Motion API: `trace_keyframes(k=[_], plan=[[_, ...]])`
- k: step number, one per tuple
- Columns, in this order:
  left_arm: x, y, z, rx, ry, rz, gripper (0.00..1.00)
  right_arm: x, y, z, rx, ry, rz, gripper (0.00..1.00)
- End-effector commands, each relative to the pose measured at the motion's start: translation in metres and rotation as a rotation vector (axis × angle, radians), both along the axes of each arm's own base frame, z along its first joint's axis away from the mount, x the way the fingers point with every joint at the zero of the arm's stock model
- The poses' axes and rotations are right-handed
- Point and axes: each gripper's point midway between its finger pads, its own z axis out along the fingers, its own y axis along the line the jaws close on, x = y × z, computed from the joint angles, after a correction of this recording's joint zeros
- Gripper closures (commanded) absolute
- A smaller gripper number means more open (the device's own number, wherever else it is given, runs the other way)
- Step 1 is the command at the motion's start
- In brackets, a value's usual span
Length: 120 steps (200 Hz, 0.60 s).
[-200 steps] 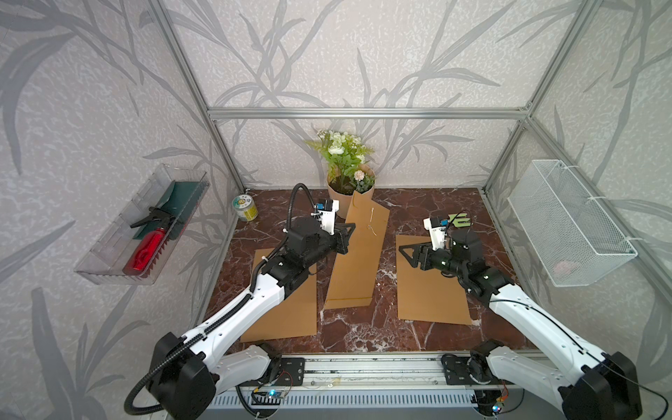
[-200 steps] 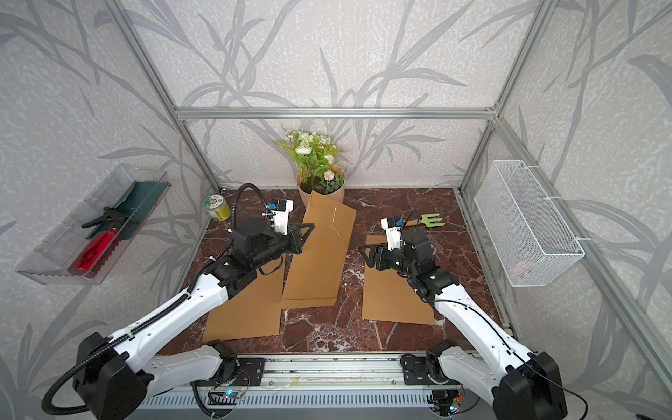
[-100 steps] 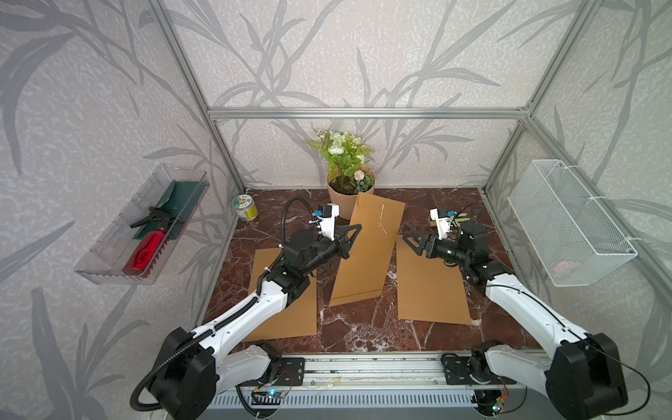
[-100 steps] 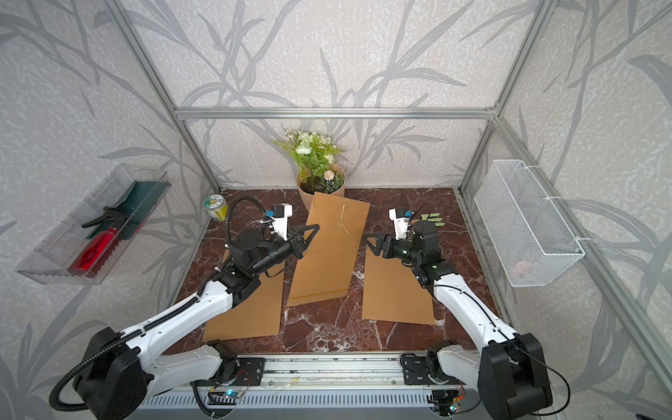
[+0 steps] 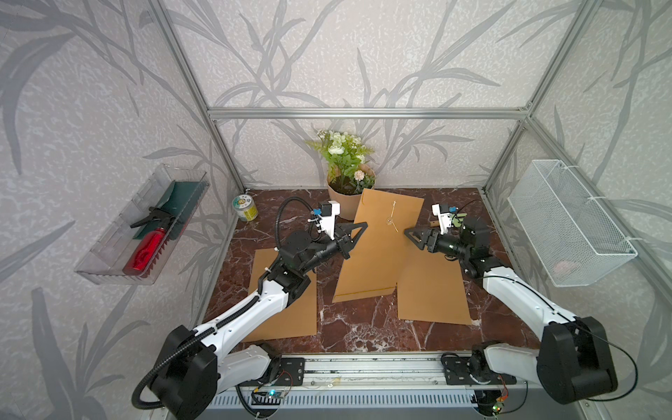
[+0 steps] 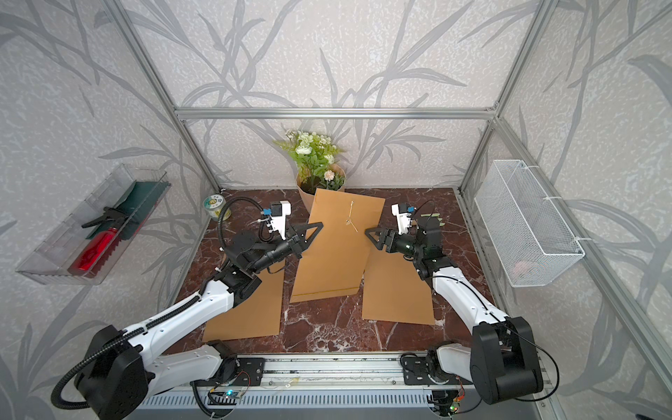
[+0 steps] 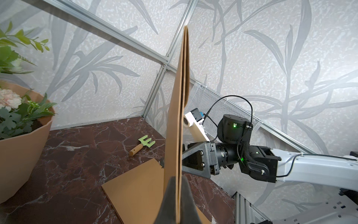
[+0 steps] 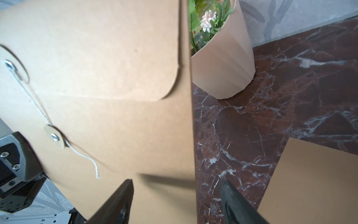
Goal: Open the file bag
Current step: Pick up the file bag from the center of the board.
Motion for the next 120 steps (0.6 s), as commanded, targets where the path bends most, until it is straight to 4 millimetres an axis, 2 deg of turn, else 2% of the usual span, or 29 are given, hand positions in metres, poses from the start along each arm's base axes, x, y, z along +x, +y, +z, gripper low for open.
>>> trace_keyframes(k=[1,60,120], plan=[[-0.012,0.004,0.018,-0.039,-0.06,-0.037,1.0,0.005,0.005,0.037,0.041,-0.128,0.048,0.29],[-0.01,0.007,0.023,-0.071,-0.064,-0.043,1.0,0.008,0.012,0.061,0.139,-0.188,0.128,0.29],[-0.002,0.009,0.018,-0.079,-0.049,-0.024,1.0,0.005,0.016,0.079,0.197,-0.243,0.182,0.37]])
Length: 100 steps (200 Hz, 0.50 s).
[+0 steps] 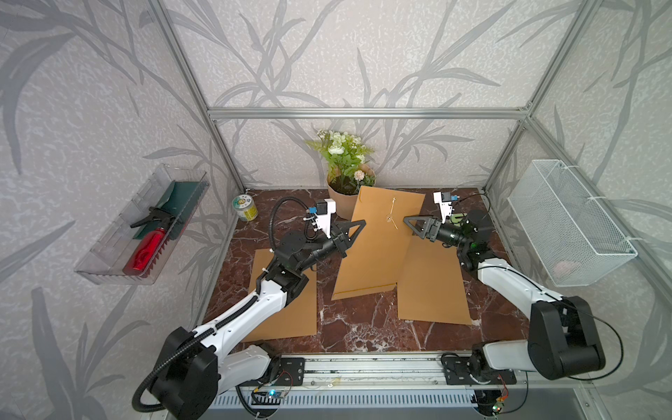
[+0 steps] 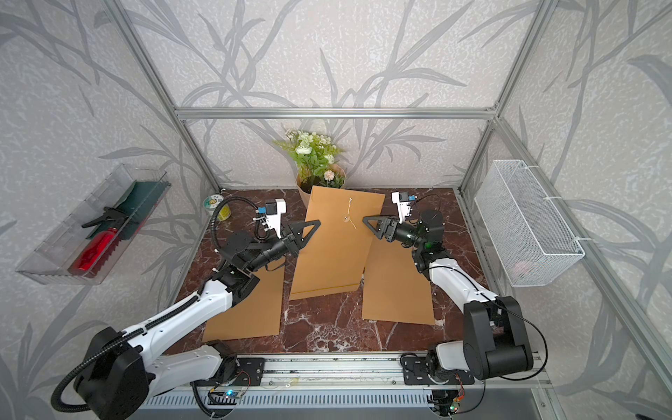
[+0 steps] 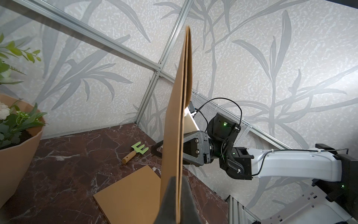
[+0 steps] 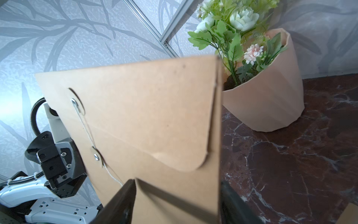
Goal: Open the file bag
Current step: Pick up the file bag from the center of the board.
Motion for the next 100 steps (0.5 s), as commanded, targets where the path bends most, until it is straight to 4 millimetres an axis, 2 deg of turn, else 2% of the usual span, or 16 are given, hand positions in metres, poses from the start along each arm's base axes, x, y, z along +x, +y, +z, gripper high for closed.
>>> trace_keyframes(k=[1,100], plan=[[-0.001,0.003,0.005,-0.03,-0.025,-0.004,1.0,-0.006,0.002,0.032,0.033,-0.108,0.044,0.38],[0.018,0.016,-0.009,-0.059,0.034,0.069,1.0,-0.027,0.004,0.056,0.028,-0.177,0.097,0.64]])
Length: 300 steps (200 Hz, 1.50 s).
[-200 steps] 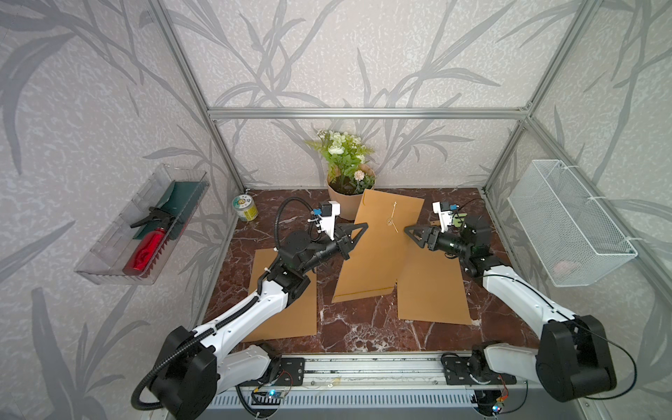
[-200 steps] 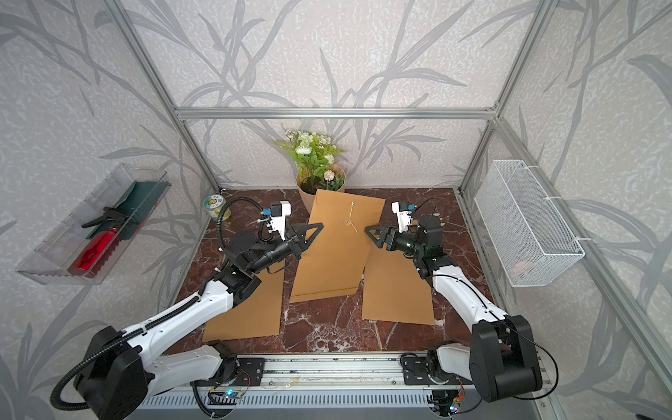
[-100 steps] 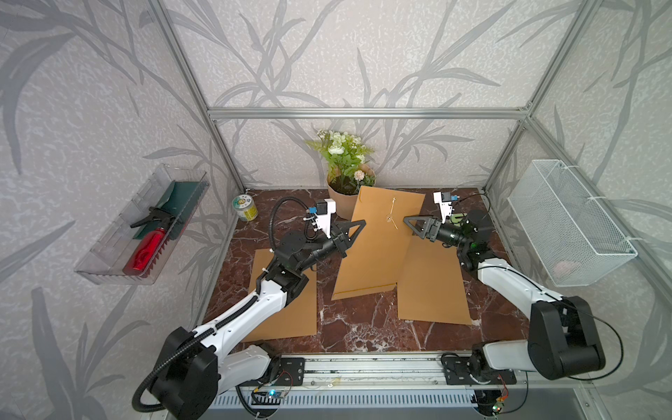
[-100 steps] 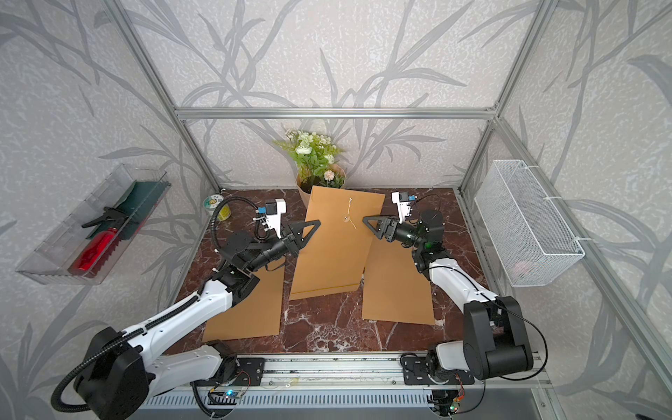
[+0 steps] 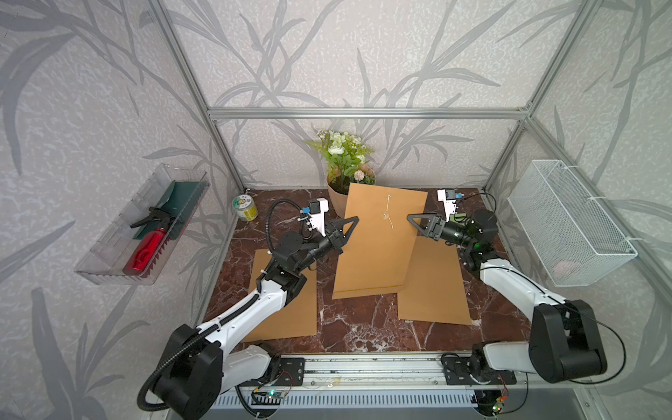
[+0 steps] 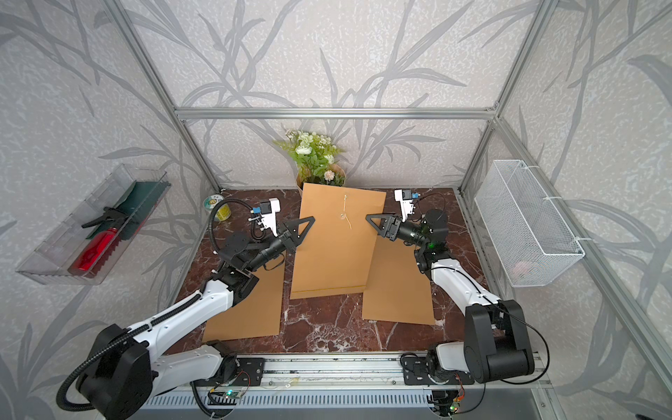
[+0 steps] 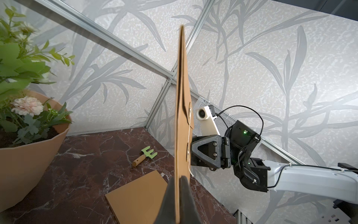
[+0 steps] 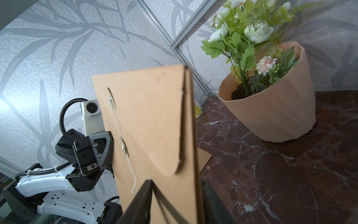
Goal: Open the file bag
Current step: Pick up the file bag from the center of the board.
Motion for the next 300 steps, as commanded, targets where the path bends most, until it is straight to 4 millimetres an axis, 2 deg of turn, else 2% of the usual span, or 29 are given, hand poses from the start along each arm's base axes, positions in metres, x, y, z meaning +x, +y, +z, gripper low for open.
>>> trace_keyframes(k=[1,49,79,96,119,142,192,258,300], plan=[[0.001,0.0,0.001,-0.025,0.001,-0.005,1.0,-0.018,0.005,0.038,0.009,-0.127,0.063,0.64],[0.002,-0.001,0.001,-0.028,0.011,-0.016,1.0,-0.027,0.007,0.047,0.003,-0.165,0.101,0.82],[0.001,0.001,0.005,-0.031,0.011,-0.021,1.0,-0.03,0.009,0.045,-0.008,-0.148,0.13,0.92],[-0.001,0.002,0.01,-0.028,0.011,-0.032,0.91,-0.034,0.01,0.046,-0.018,-0.161,0.15,0.95],[-0.003,0.0,0.02,-0.016,0.006,-0.072,0.75,-0.04,0.011,0.045,-0.033,-0.177,0.179,0.97],[-0.004,-0.005,0.029,0.002,0.011,-0.132,0.69,-0.045,0.011,0.047,-0.045,-0.193,0.188,0.98],[-0.003,-0.018,0.034,0.036,0.04,-0.242,0.68,-0.05,0.011,0.052,-0.066,-0.226,0.187,0.98],[-0.005,-0.023,0.019,0.085,0.094,-0.278,0.68,-0.046,0.01,0.058,-0.074,-0.238,0.174,0.99],[-0.003,-0.023,0.015,0.105,0.103,-0.268,0.75,-0.042,0.011,0.057,-0.067,-0.229,0.172,1.0]])
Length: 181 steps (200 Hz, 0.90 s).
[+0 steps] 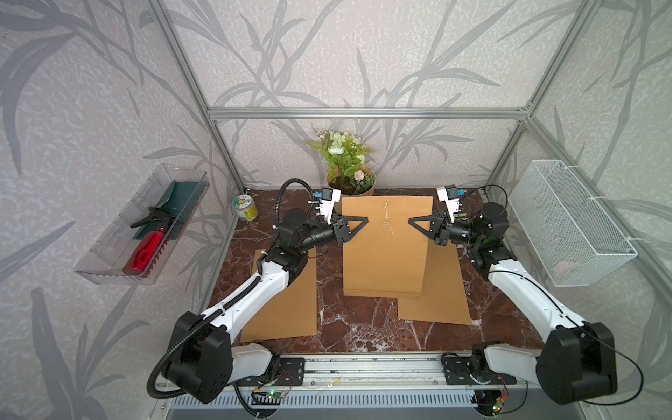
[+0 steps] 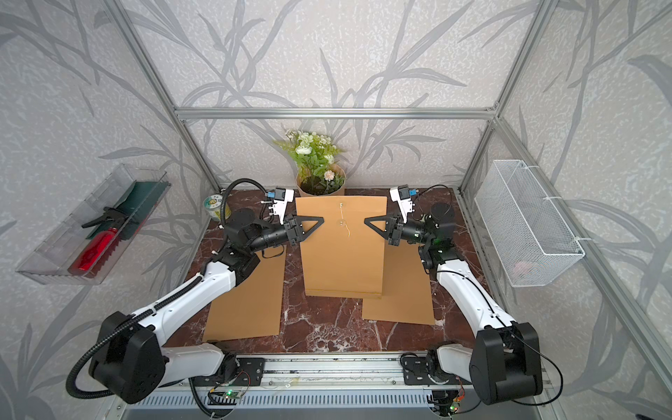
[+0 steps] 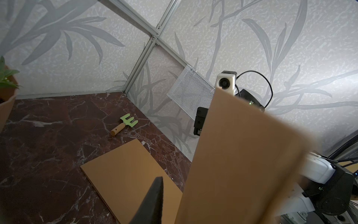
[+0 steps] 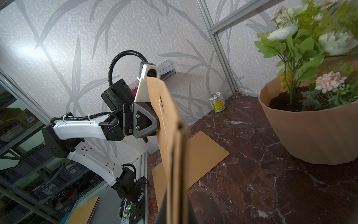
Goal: Open the file bag
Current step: Pick up the file bag from the center of the board.
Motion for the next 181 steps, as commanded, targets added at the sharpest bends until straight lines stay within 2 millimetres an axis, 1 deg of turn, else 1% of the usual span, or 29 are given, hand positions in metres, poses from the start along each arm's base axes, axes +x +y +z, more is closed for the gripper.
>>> trace_keyframes(k=[1,15,29,44,58,70,87,107,121,141,163,181], plan=[[-0.006,0.0,0.02,-0.004,-0.057,-0.021,0.76,0.0,0.001,0.017,0.011,-0.053,0.003,1.0],[-0.005,0.001,0.019,-0.006,-0.057,-0.014,0.79,0.001,0.001,0.016,0.012,-0.051,0.002,1.0],[-0.003,0.001,0.019,-0.01,-0.058,-0.002,0.86,0.002,0.002,0.016,0.013,-0.05,0.003,1.0],[-0.002,0.003,0.022,-0.021,-0.066,0.013,0.91,0.002,0.002,0.015,0.013,-0.045,0.003,1.0],[0.0,0.004,0.026,-0.033,-0.075,0.026,1.0,0.004,0.002,0.012,0.011,-0.039,0.0,0.97],[0.0,0.005,0.029,-0.041,-0.082,0.036,1.0,0.005,0.001,0.011,0.007,-0.036,-0.012,0.92],[0.003,0.009,0.033,-0.049,-0.093,0.069,1.0,0.009,-0.001,0.005,-0.012,-0.021,-0.049,0.73],[0.006,0.015,0.033,-0.03,-0.111,0.121,1.0,0.014,-0.007,-0.005,-0.06,0.01,-0.126,0.6],[0.009,0.019,0.032,-0.004,-0.123,0.161,1.0,0.015,-0.014,-0.014,-0.115,0.029,-0.191,0.56],[0.013,0.022,0.033,0.028,-0.136,0.188,1.0,0.016,-0.027,-0.021,-0.198,0.052,-0.3,0.54],[0.018,0.019,0.034,0.049,-0.134,0.185,1.0,0.012,-0.04,-0.022,-0.262,0.067,-0.388,0.54],[0.022,0.016,0.033,0.057,-0.131,0.175,1.0,0.007,-0.046,-0.017,-0.305,0.063,-0.446,0.53]])
